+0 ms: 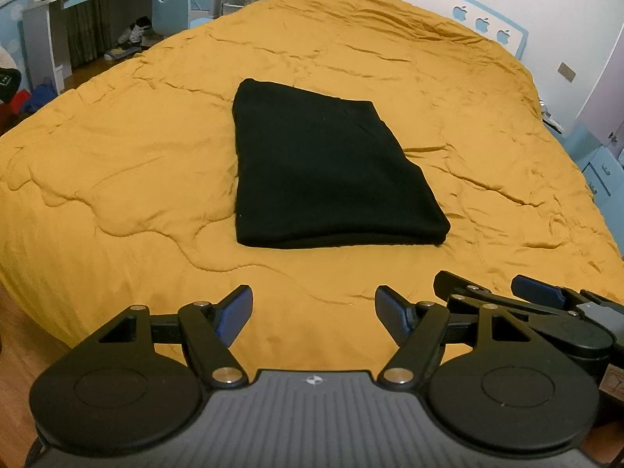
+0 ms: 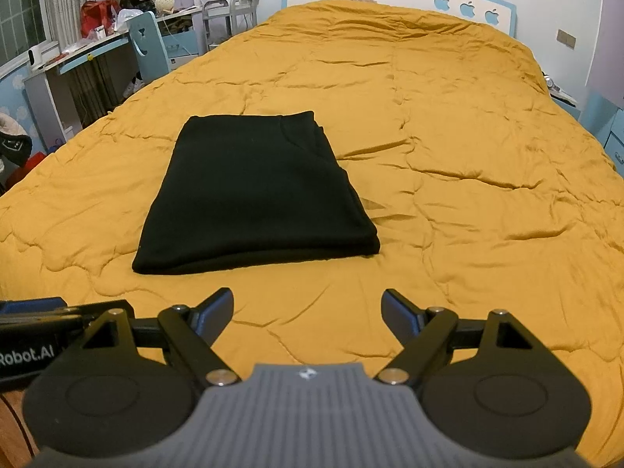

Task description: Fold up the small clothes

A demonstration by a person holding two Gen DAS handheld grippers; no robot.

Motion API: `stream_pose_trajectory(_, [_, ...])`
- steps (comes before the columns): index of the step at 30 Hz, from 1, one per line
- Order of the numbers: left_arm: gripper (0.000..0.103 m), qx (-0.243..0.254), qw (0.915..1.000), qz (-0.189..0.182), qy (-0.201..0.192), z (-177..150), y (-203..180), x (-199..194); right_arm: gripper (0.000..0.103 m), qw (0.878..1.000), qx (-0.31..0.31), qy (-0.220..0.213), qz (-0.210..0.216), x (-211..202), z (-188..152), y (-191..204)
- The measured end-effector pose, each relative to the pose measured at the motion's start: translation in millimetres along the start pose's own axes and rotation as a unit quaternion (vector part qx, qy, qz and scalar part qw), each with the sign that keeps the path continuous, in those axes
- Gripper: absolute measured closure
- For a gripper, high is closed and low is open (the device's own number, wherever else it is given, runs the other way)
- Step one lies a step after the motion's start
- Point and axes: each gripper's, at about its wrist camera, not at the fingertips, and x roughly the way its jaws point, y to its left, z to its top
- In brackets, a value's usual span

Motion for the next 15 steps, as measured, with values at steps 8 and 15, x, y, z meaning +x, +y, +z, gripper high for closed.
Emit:
stream_pose_trajectory(8, [0.019, 0.004, 0.9999, 0.009, -0.001, -2.6, -2.0, 1.6, 0.025, 1.000, -0.002, 0.004, -0.002, 2.4, -0.4, 1.3])
stream_pose_trajectory(15, [0.019, 0.004, 0.9999, 0.010, 0.002, -1.6, -1.6, 1.9, 0.025, 1.000, -0.001, 0.006, -0.002, 3.7, -0.4, 1.2])
